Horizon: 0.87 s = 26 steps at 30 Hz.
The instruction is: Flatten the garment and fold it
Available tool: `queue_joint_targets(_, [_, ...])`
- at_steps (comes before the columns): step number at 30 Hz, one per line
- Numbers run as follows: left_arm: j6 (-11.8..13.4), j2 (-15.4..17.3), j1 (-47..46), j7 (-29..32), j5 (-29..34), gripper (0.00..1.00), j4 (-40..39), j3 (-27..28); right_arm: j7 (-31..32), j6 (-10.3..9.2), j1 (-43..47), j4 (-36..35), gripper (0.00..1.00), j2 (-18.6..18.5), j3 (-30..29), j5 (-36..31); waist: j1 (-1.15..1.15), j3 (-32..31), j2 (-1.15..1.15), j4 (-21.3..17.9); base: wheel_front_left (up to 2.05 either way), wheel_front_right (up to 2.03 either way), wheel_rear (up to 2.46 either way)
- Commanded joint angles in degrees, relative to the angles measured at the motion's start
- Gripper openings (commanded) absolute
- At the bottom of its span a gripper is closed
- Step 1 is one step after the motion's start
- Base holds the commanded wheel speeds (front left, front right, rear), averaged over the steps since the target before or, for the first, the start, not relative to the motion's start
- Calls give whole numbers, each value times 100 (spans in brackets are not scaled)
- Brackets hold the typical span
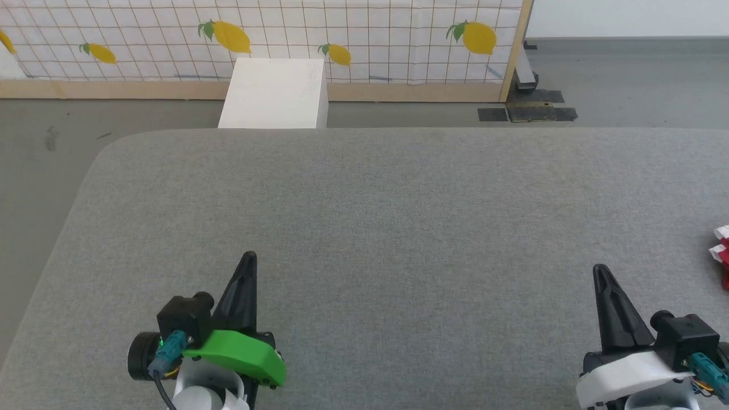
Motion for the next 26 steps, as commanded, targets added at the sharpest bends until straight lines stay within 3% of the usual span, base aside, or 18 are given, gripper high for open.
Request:
queue_joint_targets(1, [59, -5, 85, 37, 90, 0, -35, 38, 47, -3, -97, -36, 0, 5, 24, -43, 0, -2, 0, -1, 0, 0, 0])
queue_joint_targets(26, [152, -9, 143, 327, 399, 0, -221, 195, 330, -5, -187, -95, 0, 10, 148, -105, 0, -33, 0, -26, 0, 0, 0])
